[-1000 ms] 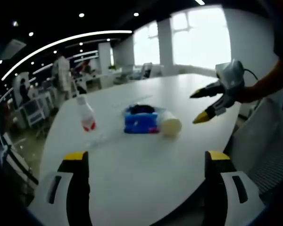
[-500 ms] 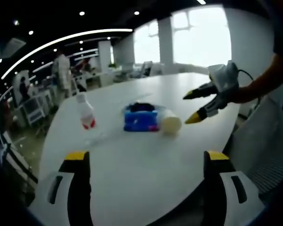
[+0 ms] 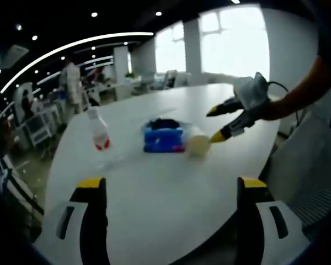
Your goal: Arrange the tabletop items into an orderly group along one side of the table until the central work area is clear of visible clutter.
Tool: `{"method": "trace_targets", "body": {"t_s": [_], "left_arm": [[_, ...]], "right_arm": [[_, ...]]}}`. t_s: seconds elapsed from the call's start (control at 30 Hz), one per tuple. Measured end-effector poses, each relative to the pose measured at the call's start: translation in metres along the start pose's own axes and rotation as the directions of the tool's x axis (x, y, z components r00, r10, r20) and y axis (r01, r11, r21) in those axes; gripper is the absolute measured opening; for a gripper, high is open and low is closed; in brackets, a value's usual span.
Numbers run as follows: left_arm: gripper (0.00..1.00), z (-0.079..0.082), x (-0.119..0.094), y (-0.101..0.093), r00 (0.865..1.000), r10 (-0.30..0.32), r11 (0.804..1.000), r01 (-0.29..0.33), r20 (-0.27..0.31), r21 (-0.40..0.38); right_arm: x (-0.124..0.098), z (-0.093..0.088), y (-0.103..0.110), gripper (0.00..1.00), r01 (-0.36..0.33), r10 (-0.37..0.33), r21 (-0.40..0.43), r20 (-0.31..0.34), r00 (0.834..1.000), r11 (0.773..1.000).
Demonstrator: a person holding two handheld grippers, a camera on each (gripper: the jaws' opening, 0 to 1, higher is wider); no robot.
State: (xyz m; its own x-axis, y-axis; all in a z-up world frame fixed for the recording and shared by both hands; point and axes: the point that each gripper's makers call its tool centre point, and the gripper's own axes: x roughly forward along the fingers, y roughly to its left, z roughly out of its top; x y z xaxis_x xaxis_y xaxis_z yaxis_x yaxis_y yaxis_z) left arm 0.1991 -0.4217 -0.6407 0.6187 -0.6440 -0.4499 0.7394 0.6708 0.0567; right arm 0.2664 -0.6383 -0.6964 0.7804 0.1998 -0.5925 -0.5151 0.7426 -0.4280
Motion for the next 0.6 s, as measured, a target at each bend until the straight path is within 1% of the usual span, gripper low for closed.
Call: {"method": "trace_targets", "body": {"t_s": [0.03, 0.33, 0.6], "left_arm": [[0.95, 0.000, 0.000, 0.000, 1.000, 0.000, 1.000, 0.000, 0.000, 0.000], [0.93, -0.003, 0.001, -0.001, 1.000, -0.004, 1.000, 0.004, -0.016, 0.002], [0.92, -0.004, 0.000, -0.002, 1.000, -0.006, 1.000, 0.006, -0.022, 0.001]], "right_arm": [[0.001, 0.000, 0.000, 0.56, 0.000, 0.000, -0.011, -0.003, 1.000, 1.000], [0.011, 0.001, -0.003, 0.55, -0.001, 0.000, -0.024, -0.023, 1.000, 1.000], [0.023, 0.002, -0.004, 0.52, -0.016, 0.014, -0.041, -0.048, 0.999, 0.999]]}}
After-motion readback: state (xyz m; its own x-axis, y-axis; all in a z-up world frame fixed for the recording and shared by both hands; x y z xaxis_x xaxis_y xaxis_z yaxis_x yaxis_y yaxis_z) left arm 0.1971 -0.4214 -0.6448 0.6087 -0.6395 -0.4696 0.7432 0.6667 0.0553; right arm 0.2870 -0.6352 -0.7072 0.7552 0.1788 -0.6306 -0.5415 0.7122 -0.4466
